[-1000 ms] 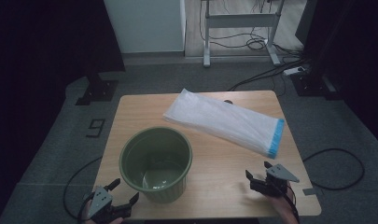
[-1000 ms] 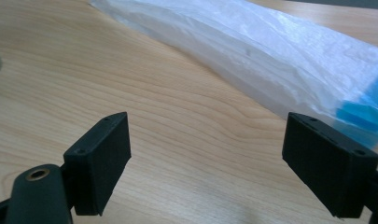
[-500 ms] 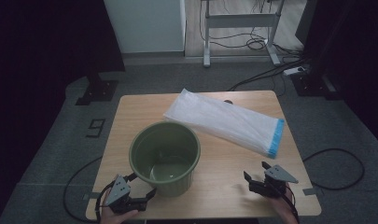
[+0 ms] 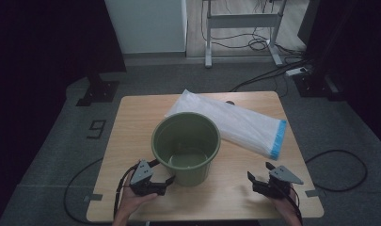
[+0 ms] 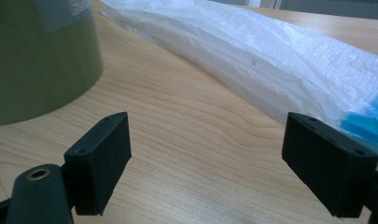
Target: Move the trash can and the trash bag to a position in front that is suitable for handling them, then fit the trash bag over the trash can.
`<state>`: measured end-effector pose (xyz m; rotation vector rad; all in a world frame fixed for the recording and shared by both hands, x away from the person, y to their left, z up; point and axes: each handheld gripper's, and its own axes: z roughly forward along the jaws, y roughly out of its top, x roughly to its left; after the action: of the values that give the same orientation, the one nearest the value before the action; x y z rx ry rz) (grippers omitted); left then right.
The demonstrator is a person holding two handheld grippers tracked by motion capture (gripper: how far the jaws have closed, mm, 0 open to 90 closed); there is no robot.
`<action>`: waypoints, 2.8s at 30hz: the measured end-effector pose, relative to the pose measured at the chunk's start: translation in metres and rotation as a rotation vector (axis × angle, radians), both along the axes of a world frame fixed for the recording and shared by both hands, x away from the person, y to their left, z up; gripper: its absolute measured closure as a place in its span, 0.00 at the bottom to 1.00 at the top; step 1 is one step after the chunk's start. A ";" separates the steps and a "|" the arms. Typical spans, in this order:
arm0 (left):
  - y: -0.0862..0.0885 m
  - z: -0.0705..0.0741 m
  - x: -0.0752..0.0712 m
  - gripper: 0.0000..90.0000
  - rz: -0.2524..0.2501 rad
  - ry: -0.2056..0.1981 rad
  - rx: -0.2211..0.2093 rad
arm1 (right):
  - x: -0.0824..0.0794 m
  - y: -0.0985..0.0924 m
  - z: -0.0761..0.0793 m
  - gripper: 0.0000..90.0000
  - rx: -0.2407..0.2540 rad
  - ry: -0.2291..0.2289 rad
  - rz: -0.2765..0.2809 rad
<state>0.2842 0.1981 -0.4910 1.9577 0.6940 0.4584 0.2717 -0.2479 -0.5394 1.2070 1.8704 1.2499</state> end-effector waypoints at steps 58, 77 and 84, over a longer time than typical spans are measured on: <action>0.061 -0.042 -0.011 0.17 0.259 0.124 0.088 | 0.112 0.014 0.002 0.99 -0.147 0.258 -0.054; 0.062 -0.043 -0.013 0.17 0.274 0.133 0.090 | -0.013 -0.061 -0.006 0.97 -0.124 0.236 -0.043; 0.062 -0.043 -0.012 0.17 0.274 0.134 0.081 | -0.013 -0.032 0.006 0.35 -0.168 0.166 -0.079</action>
<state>0.2718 0.2603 -0.5337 1.9902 1.0522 0.5305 0.2586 -0.2798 -0.5335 1.3120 1.9815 0.9546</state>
